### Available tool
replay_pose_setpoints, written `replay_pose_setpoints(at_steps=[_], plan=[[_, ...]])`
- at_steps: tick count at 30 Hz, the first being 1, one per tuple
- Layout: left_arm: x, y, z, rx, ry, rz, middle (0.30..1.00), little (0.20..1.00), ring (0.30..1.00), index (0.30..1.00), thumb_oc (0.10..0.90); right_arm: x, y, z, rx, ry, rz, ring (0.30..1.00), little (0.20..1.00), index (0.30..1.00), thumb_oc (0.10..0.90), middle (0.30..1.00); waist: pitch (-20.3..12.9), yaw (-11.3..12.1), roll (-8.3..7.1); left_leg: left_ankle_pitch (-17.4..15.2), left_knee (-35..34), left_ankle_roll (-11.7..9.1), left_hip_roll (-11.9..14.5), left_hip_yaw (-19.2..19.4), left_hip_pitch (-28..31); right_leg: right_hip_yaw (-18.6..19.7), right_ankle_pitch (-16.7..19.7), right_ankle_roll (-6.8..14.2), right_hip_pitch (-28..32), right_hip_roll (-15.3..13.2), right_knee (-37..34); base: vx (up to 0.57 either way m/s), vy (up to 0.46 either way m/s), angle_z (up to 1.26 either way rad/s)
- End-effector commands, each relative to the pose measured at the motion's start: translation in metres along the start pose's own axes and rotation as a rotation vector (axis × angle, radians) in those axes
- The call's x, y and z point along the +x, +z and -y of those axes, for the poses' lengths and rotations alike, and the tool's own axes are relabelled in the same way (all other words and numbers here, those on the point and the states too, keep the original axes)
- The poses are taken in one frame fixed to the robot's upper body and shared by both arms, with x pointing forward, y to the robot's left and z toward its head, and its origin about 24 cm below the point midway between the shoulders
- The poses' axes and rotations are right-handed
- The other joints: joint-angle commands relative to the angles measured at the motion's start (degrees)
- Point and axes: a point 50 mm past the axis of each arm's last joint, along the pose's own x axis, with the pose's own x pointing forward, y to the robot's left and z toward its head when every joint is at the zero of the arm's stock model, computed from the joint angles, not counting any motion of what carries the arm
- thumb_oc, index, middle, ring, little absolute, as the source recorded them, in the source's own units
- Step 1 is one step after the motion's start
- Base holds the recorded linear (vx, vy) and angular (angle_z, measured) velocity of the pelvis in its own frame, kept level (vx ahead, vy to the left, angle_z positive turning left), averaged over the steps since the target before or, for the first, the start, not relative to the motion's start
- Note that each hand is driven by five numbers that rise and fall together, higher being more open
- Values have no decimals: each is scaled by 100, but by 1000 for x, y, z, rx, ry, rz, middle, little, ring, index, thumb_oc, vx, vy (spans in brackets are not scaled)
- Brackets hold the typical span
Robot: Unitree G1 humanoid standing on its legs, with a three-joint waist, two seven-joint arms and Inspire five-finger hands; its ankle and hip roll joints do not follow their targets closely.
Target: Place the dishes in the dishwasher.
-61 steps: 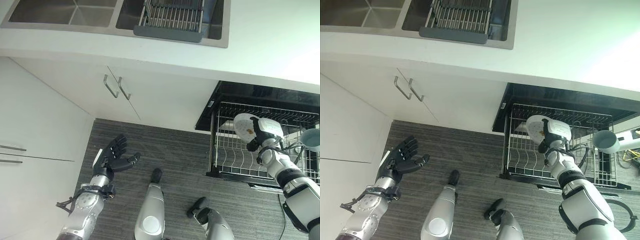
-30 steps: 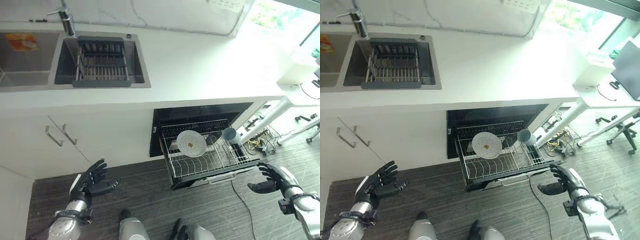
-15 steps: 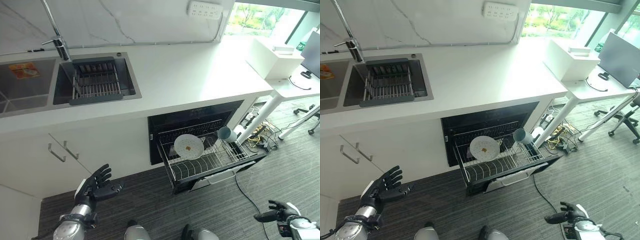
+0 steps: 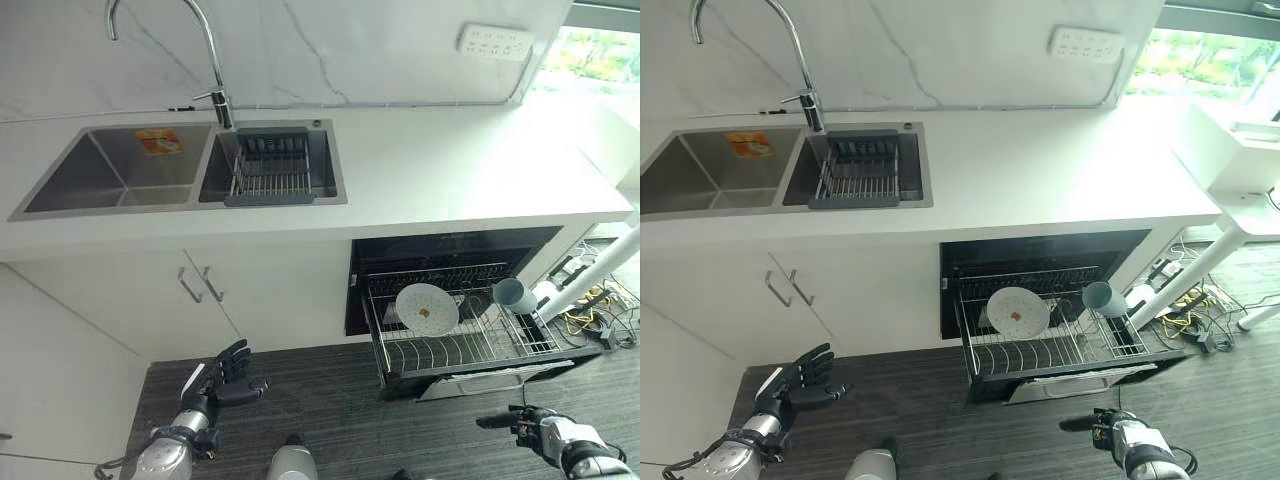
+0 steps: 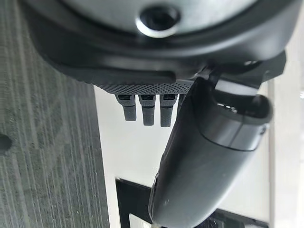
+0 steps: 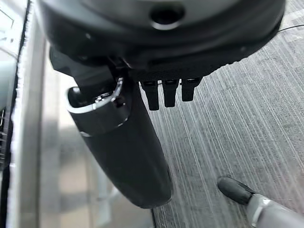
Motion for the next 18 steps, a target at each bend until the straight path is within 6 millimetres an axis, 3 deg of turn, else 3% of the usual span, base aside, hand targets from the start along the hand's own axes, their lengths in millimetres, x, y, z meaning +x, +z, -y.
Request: replay_pose_setpoints(at_steps=[1, 9, 14, 15, 18], plan=[[11, 59, 0, 16, 7, 272, 900, 900, 900, 900, 800, -8, 33, 32, 54, -117, 76, 900, 900, 900, 800, 900, 244, 48, 22, -730, 309, -119, 149, -312, 48, 191, -21, 632, 505, -249, -569, 14, 63, 22], [16, 68, 3, -38, 44, 307, 900, 900, 900, 900, 800, -25, 78, 64, 117, -229, 170, 900, 900, 900, 800, 900, 443, 271, 331, -684, 309, -110, -178, -512, -212, -54, 50, 711, 458, -579, -569, -20, 84, 24], [15, 77, -2, -64, 70, 351, 900, 900, 900, 900, 800, -48, 118, 93, 164, -302, 288, 900, 900, 900, 800, 900, 679, 433, 479, -582, 309, -79, -403, -697, -484, -235, 159, 755, 374, -794, -569, -62, 91, 30], [14, 80, -4, -72, 82, 370, 900, 900, 900, 900, 800, -61, 137, 105, 185, -336, 351, 900, 900, 900, 800, 900, 775, 532, 514, -540, 309, -69, -509, -797, -609, -318, 216, 765, 343, -892, -569, -40, 96, 39], [13, 83, -10, -84, 108, 384, 900, 900, 900, 900, 800, -75, 156, 114, 210, -365, 418, 900, 900, 900, 800, 900, 850, 624, 531, -509, 309, -56, -594, -887, -700, -394, 279, 779, 327, -985, -569, 3, 72, 37]])
